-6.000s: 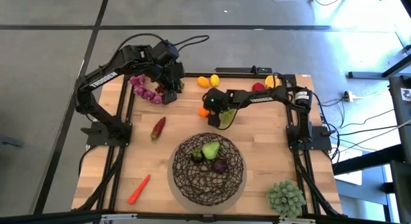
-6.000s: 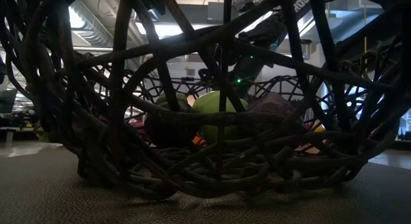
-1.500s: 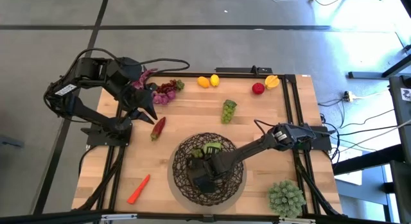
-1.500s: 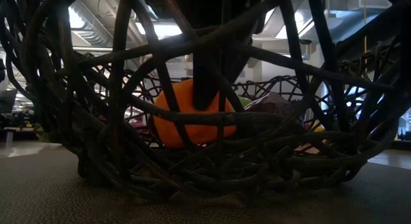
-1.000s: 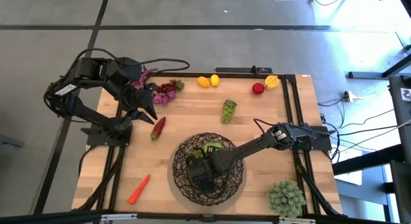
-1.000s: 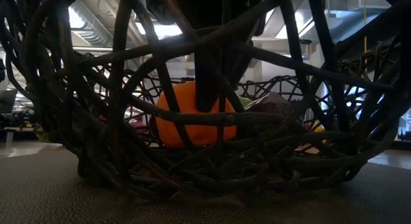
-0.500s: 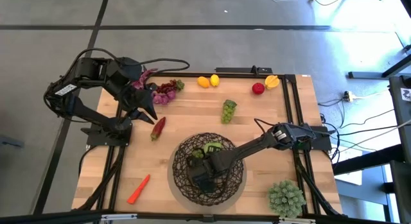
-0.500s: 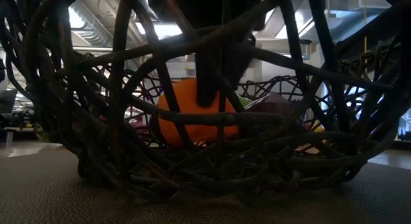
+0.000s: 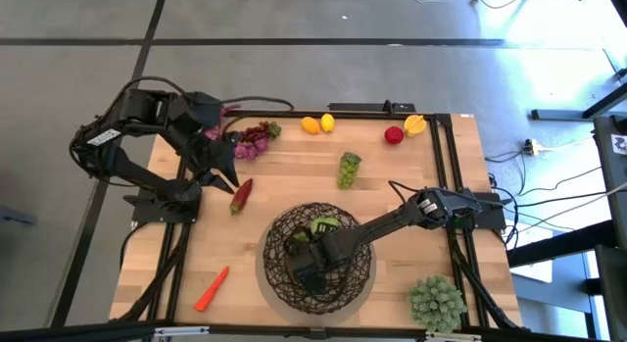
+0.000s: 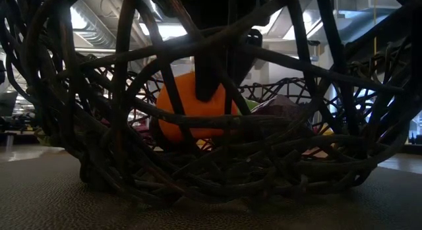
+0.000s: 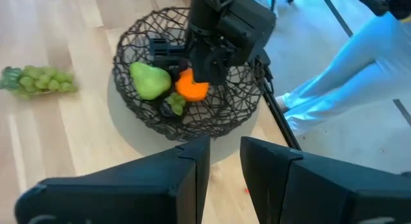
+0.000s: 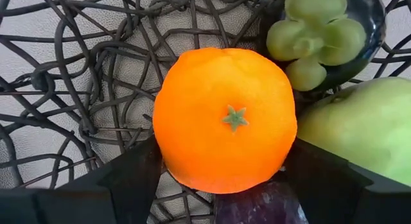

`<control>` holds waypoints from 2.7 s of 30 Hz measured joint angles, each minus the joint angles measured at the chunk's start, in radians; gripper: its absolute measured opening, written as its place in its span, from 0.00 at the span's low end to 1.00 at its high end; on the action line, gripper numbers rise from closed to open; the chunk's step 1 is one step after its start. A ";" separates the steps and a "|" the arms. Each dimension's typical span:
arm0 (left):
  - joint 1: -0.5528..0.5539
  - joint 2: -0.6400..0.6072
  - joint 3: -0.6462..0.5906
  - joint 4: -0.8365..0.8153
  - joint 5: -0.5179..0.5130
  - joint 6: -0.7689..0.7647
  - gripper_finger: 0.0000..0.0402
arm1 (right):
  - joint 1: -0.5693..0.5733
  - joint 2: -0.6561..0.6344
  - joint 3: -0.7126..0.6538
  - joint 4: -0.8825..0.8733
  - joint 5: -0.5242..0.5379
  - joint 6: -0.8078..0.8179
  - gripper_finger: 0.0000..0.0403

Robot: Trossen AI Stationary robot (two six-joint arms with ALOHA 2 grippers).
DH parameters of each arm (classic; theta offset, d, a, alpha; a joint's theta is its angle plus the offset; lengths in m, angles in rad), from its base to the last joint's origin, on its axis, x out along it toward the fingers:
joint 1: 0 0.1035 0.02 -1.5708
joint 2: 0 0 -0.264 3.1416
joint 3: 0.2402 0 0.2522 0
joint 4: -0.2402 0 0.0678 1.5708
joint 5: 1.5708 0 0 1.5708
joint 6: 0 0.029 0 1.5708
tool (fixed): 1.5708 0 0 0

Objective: Build produce basket
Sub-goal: Put the orange into the mesh basket

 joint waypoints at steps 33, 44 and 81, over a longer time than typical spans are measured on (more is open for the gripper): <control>-0.096 0.047 -0.001 0.019 -0.220 -0.029 0.19 | 0.000 0.000 -0.001 0.006 -0.036 -0.006 0.76; -0.096 0.047 -0.002 0.033 -0.220 -0.026 0.19 | -0.001 0.000 -0.001 0.049 -0.036 -0.007 0.76; -0.096 0.047 -0.002 0.032 -0.220 -0.026 0.19 | -0.010 0.000 -0.002 0.003 0.000 0.075 0.81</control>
